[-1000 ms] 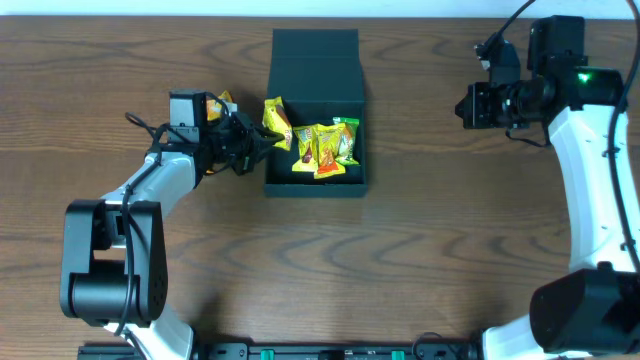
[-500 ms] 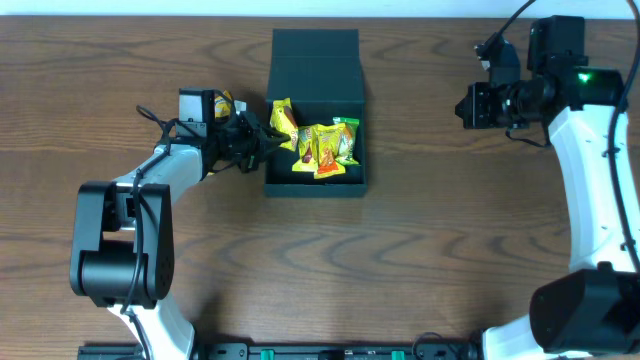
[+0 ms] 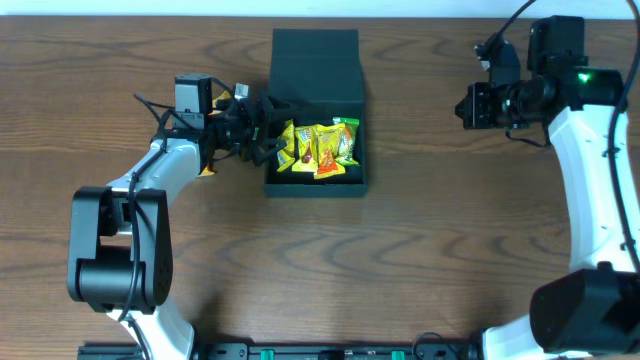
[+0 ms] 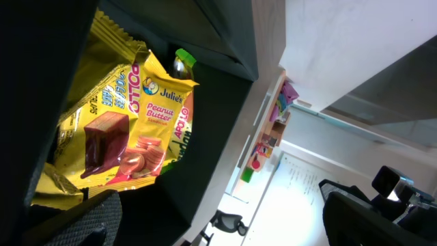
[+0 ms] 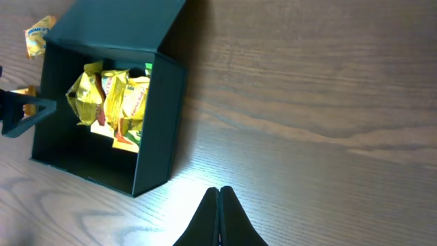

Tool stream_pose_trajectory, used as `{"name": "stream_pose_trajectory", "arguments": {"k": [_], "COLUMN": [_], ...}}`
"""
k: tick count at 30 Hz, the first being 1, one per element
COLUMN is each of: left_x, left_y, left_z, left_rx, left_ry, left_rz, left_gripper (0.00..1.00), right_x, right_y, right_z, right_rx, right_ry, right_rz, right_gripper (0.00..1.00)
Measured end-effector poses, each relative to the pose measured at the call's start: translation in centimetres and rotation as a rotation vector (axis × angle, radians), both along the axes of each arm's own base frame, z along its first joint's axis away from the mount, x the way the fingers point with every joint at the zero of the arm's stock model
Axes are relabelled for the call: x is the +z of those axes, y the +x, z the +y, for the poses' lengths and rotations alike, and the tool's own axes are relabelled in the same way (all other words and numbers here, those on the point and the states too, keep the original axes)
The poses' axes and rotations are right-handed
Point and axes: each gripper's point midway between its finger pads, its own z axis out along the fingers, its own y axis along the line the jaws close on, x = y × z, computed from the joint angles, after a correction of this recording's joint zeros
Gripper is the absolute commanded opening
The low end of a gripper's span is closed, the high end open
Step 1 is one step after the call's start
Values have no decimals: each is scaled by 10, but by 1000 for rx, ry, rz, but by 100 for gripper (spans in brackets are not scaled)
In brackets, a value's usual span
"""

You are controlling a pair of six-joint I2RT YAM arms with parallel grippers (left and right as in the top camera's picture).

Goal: Pack container
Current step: 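Open the left gripper, push the packet down, and withdraw left, then push the packets down inside the box with the right gripper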

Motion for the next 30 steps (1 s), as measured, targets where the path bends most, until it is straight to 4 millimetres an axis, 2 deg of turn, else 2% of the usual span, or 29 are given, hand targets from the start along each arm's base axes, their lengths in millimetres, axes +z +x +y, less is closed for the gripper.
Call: {"name": "stream_pose_trajectory", "arguments": {"k": [6,9,12,14,16,19,21,22,24,25,27,28,30], "left_x": [5,17,54,89,131,188,220,227,228,226,223,220,208], "left_y": [0,11,38,55,61,48,22,11,-8,-20,-34,-40,-51], "left_z": [-2,0,14,28,43,51,55,60,80,98,124,137,160], "left_rx": [-27,-33,-11,10,20,4,-9,-6,27,53,86,95,98], "left_ry": [-12,-1,12,27,59,135,262,351,559,712,894,968,1087], "left_rz": [-41,-109,-241,-340,-450,-579,-633,-652,-634,-620,-590,-564,-489], "left_gripper": [96,96,96,96,96,96,96,96,96,95,95,95,95], "right_x": [2,4,10,20,28,33,37,40,44,45,38,30,1], "right_y": [-1,-1,1,5,7,9,8,8,7,5,3,3,0], "right_z": [7,15,18,20,25,40,66,79,106,128,156,169,196], "right_rx": [35,67,82,92,109,151,216,247,310,358,408,427,461], "right_ry": [24,33,38,46,64,86,101,108,118,132,156,170,193], "right_rz": [-8,-18,-38,-68,-95,-122,-147,-162,-194,-207,-195,-176,-93], "right_gripper": [1,2,1,2,1,1,1,1,1,1,1,1,1]}}
